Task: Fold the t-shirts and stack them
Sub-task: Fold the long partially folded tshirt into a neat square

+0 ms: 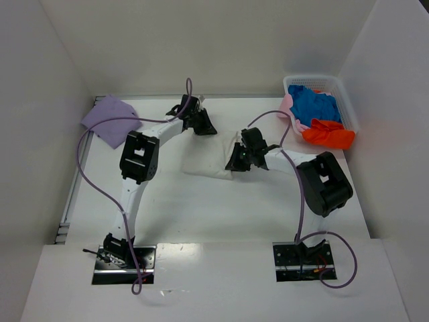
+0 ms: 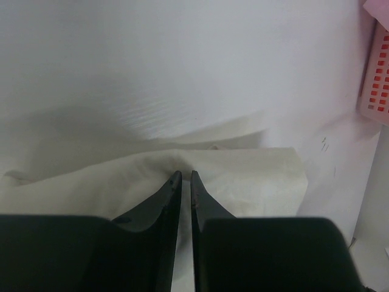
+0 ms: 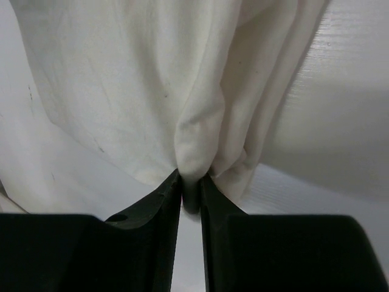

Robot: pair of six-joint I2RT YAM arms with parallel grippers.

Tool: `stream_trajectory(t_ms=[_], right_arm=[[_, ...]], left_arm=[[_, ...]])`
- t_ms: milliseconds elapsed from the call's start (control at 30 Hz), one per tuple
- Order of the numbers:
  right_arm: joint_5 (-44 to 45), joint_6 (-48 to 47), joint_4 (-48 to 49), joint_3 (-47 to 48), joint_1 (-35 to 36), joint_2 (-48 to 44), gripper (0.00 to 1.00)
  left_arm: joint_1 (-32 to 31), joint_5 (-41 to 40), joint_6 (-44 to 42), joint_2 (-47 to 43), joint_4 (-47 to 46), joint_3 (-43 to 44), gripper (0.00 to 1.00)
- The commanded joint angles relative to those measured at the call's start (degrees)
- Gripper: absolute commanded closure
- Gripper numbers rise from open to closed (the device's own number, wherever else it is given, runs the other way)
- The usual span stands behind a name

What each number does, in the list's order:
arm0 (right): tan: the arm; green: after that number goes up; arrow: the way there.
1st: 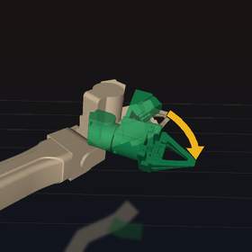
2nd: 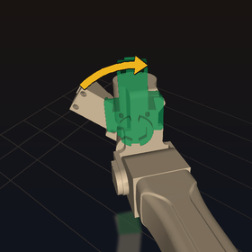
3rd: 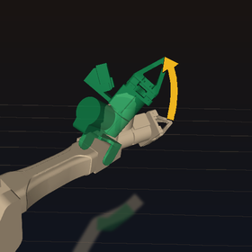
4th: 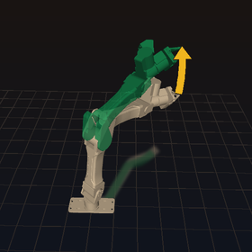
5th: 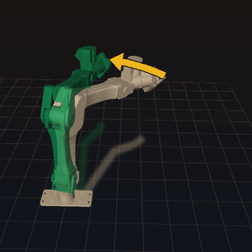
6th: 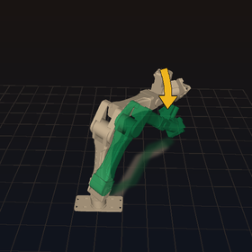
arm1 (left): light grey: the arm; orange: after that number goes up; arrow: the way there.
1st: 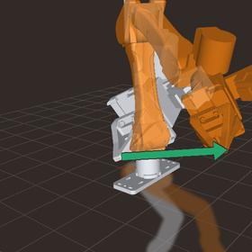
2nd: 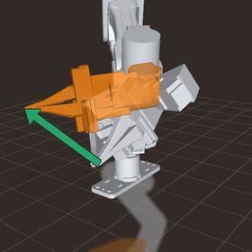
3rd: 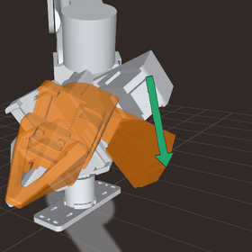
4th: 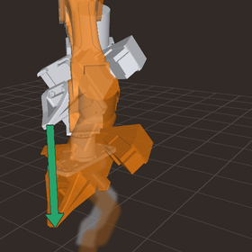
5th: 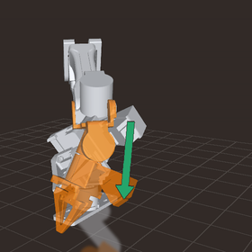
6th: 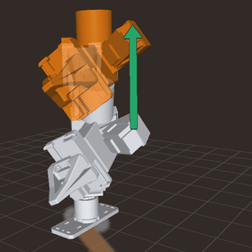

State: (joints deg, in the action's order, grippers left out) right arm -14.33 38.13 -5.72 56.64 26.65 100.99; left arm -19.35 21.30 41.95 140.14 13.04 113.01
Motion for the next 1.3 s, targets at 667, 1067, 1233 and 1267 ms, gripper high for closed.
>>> stream_trajectory(t_ms=[667, 1067, 1233, 1267], right_arm=[[4.3, -6.5, -6.5, 19.8, -5.8, -4.2, 0.78], [-3.3, -2.4, -0.5, 21.0, -5.3, 7.5, 1.0], [0.0, -3.0, -1.7, 21.0, -4.2, 12.6, 1.0], [0.7, -3.6, -3.0, 21.0, -4.2, 13.3, 1.0]], left_arm=[[4.4, 0.0, -16.6, -28.9, 1.8, -18.2, 0.15], [2.8, 2.3, -14.3, -26.5, -1.8, -30.0, 0.8], [2.8, -2.3, -13.7, -24.7, 0.3, -30.6, 0.85], [2.8, -3.3, -13.1, -24.0, 0.8, -30.6, 0.87]])
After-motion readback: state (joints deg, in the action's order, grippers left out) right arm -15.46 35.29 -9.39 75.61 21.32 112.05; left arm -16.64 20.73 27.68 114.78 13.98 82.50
